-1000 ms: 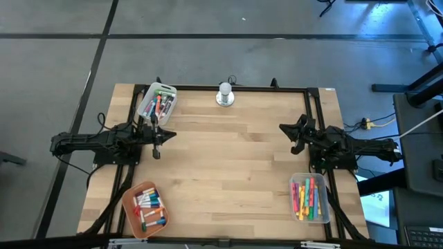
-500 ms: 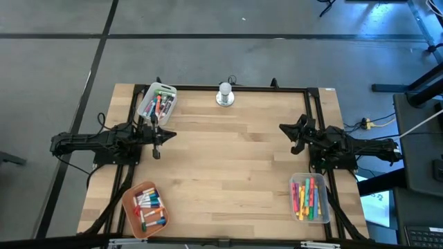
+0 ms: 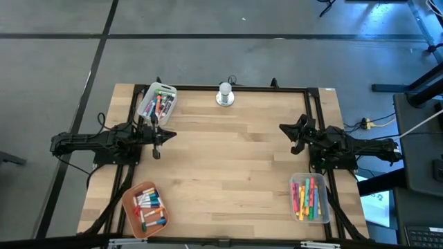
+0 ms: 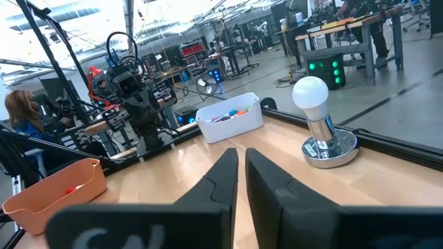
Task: Pick & Place Markers
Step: Return to Home Position
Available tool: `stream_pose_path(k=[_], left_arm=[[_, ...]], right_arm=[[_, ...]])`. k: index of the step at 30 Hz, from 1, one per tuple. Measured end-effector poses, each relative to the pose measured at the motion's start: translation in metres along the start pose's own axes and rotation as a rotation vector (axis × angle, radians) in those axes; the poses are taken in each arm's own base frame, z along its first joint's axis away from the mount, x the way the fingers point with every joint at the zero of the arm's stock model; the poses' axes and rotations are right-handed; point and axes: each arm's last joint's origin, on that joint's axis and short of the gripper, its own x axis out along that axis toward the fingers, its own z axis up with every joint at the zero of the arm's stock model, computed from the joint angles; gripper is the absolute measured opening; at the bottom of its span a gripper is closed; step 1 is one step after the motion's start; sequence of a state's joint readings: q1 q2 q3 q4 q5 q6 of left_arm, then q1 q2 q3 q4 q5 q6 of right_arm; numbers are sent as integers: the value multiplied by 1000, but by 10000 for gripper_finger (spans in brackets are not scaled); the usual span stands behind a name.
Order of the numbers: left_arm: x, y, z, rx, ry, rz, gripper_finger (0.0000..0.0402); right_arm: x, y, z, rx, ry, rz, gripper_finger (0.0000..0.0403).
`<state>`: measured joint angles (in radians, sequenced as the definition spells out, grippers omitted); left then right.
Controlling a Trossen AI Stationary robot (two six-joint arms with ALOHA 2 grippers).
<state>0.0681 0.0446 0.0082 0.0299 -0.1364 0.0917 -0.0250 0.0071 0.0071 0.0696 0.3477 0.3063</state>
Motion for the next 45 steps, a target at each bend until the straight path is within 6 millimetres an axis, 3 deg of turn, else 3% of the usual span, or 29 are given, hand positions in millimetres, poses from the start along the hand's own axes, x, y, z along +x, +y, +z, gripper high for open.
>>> stream_pose_path(k=[45], left_arm=[[0,0,0,0,0,0,8]], right_arm=[[0,0,0,0,0,0,31]])
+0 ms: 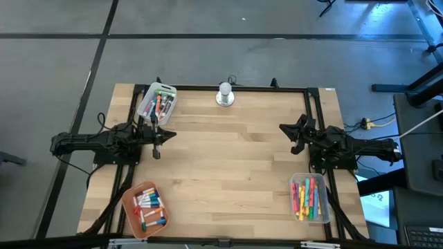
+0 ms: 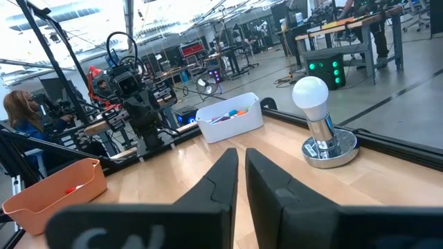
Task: Pick & Place Markers
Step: Return to Home Position
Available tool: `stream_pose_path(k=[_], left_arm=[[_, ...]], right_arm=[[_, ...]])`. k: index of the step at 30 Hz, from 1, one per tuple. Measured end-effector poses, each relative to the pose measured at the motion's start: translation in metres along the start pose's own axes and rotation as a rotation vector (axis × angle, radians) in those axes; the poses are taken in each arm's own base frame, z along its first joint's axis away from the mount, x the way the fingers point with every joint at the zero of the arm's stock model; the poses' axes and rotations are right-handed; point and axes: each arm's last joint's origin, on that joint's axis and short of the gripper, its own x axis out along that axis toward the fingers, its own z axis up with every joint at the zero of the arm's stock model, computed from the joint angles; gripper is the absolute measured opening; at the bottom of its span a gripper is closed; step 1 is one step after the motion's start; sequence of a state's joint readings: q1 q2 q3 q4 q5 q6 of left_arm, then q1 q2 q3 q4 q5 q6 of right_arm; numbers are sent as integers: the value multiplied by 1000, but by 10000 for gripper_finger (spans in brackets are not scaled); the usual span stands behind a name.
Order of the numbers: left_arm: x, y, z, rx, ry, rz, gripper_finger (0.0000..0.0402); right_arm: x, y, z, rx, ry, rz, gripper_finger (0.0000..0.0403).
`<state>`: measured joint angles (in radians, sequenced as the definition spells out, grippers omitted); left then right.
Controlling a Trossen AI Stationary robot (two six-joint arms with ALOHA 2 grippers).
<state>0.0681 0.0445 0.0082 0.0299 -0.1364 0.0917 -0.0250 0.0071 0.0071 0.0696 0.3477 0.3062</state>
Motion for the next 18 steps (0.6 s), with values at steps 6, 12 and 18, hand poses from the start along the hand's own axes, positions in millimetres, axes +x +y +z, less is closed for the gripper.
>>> stream_pose_path(k=[6,12,18], left_arm=[[0,0,0,0,0,0,7],[0,0,0,0,0,0,11],[0,0,0,0,0,0,12]], right_arm=[[0,0,0,0,0,0,31],[0,0,0,0,0,0,31],[0,0,0,0,0,0,31]])
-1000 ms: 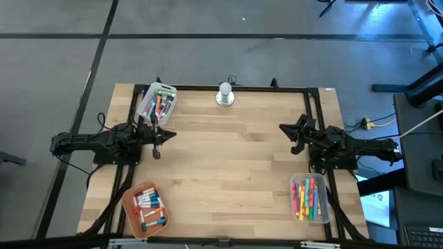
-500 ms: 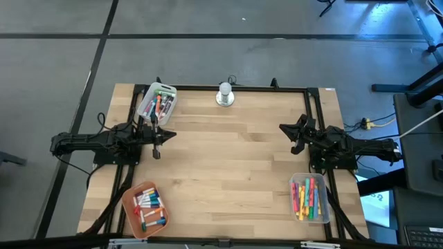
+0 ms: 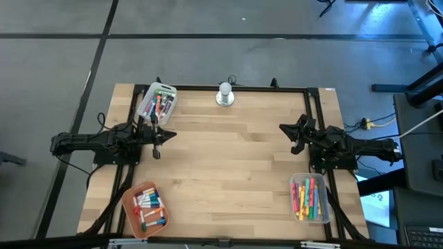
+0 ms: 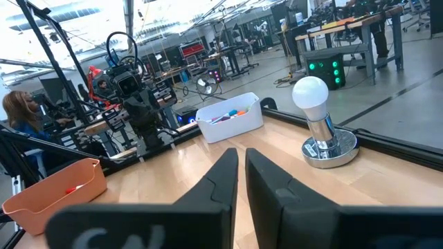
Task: Pick & Place Markers
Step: Return to Home Position
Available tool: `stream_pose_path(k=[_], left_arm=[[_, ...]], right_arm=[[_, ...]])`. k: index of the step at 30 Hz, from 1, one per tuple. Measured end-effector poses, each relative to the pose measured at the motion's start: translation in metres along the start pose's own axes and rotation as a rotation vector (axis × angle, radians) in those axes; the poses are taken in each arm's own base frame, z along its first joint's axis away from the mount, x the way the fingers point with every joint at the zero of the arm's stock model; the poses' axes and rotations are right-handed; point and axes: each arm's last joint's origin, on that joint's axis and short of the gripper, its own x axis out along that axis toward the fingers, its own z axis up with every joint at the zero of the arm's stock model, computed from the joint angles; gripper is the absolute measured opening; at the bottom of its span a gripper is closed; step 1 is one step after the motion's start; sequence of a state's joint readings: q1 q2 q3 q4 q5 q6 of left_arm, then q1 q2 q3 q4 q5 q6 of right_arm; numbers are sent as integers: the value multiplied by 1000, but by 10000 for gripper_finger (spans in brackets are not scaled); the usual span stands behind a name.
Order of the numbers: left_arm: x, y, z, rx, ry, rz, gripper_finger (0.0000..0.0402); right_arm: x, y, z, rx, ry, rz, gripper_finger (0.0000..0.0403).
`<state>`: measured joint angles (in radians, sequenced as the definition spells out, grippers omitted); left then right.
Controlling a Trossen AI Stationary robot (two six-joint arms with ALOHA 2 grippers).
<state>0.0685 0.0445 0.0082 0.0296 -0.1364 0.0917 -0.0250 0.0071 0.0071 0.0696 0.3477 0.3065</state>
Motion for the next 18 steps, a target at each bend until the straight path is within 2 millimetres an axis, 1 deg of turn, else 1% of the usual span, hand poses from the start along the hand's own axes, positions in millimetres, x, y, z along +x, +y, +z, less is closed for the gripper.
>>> stream_pose_path(k=[18], left_arm=[[0,0,0,0,0,0,8]], right_arm=[[0,0,0,0,0,-1,31]])
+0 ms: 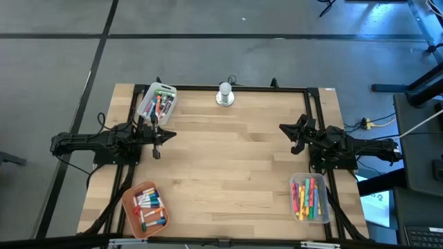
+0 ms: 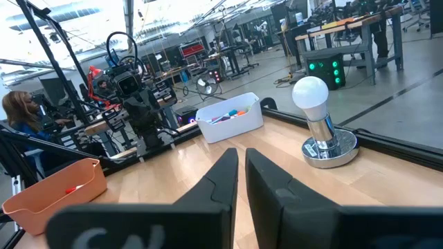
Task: Pick & Place Markers
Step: Return to Home Position
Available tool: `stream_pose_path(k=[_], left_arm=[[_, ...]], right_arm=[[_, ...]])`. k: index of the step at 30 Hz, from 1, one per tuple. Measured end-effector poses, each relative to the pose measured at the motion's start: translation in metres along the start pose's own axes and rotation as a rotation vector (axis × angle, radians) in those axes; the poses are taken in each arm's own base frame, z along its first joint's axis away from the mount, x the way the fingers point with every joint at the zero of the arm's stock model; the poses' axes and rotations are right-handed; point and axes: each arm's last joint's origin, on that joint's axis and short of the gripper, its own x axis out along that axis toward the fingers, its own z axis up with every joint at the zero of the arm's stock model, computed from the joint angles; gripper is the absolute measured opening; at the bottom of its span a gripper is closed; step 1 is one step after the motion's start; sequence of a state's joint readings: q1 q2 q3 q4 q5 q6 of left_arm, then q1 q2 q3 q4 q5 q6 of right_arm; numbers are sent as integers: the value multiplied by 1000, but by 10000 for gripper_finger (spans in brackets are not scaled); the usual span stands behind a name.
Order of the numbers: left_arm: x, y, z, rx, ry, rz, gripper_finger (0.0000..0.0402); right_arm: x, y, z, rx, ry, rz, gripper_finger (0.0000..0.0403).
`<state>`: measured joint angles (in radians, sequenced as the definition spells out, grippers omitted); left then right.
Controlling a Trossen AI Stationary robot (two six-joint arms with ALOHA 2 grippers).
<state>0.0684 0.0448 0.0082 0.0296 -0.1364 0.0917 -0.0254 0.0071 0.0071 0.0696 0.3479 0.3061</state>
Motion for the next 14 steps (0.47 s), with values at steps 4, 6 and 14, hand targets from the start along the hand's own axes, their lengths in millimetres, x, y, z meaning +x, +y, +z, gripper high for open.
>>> stream_pose_path(k=[4,6,14], left_arm=[[0,0,0,0,0,0,6],[0,0,0,0,-1,0,6],[0,0,0,0,0,0,10]], right_arm=[[0,0,0,0,0,0,31],[0,0,0,0,0,0,31],[0,0,0,0,0,0,31]])
